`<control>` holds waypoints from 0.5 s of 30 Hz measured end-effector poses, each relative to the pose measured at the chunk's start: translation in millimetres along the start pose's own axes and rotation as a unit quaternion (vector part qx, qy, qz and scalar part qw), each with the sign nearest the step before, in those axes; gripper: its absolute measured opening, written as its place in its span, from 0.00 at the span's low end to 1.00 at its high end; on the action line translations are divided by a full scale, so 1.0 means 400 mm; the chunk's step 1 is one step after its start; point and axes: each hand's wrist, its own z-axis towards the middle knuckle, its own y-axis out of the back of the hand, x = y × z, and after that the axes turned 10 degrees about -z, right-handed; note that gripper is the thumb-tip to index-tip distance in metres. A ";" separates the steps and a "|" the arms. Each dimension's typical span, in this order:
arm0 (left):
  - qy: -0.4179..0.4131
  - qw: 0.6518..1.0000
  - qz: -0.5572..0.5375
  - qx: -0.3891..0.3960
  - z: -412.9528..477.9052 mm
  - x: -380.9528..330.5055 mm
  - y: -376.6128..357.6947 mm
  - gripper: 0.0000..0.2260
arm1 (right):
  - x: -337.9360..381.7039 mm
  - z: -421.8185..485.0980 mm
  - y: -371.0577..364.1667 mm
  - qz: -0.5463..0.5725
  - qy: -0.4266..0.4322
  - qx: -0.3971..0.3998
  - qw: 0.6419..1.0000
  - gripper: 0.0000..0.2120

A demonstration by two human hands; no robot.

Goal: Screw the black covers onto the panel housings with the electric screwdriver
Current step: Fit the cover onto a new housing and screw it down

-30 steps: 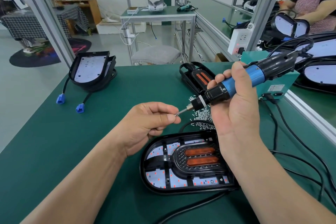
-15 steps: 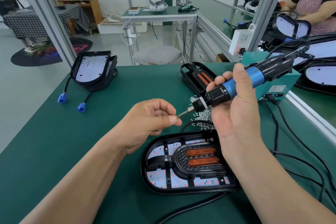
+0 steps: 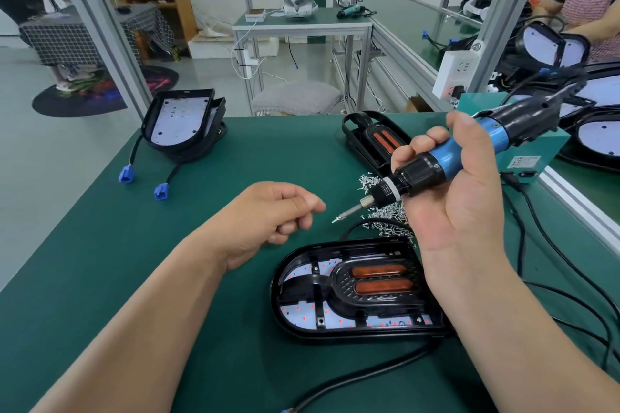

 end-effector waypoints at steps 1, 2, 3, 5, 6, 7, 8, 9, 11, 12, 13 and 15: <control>0.009 0.999 0.037 -0.001 -0.002 0.000 0.003 0.10 | 0.002 -0.007 -0.004 -0.002 -0.006 0.019 1.000 0.05; 0.017 0.997 0.081 0.002 -0.005 -0.001 0.005 0.12 | 0.003 -0.013 -0.009 -0.005 -0.013 0.040 0.999 0.04; 0.021 0.991 0.131 0.007 -0.010 -0.003 0.004 0.13 | 0.003 -0.021 -0.013 -0.011 -0.020 0.063 0.998 0.04; 0.019 0.976 0.214 0.023 -0.015 -0.002 0.001 0.16 | -0.001 -0.036 -0.022 -0.022 -0.037 0.111 0.993 0.04; 0.017 0.971 0.234 0.036 -0.015 -0.001 0.000 0.18 | -0.004 -0.044 -0.025 -0.032 -0.045 0.133 0.990 0.04; 0.016 0.969 0.242 0.046 -0.016 -0.001 0.000 0.19 | -0.007 -0.052 -0.027 -0.045 -0.052 0.155 0.986 0.05; 0.017 0.968 0.244 0.052 -0.016 -0.001 0.000 0.21 | -0.011 -0.060 -0.030 -0.059 -0.060 0.176 0.981 0.05; 0.017 0.967 0.247 0.055 -0.017 -0.002 0.001 0.20 | -0.015 -0.068 -0.032 -0.074 -0.069 0.194 0.976 0.06; 0.012 0.963 0.260 0.064 -0.018 -0.006 0.002 0.15 | -0.026 -0.084 -0.035 -0.106 -0.085 0.222 0.966 0.07; 0.007 0.962 0.263 0.071 -0.018 -0.007 0.002 0.13 | -0.031 -0.092 -0.036 -0.124 -0.090 0.232 0.960 0.08; 0.003 0.961 0.264 0.078 -0.018 -0.008 0.002 0.12 | -0.036 -0.098 -0.037 -0.143 -0.093 0.241 0.956 0.09; -0.004 0.962 0.262 0.082 -0.016 -0.005 0.003 0.11 | -0.044 -0.110 -0.038 -0.166 -0.094 0.252 0.949 0.11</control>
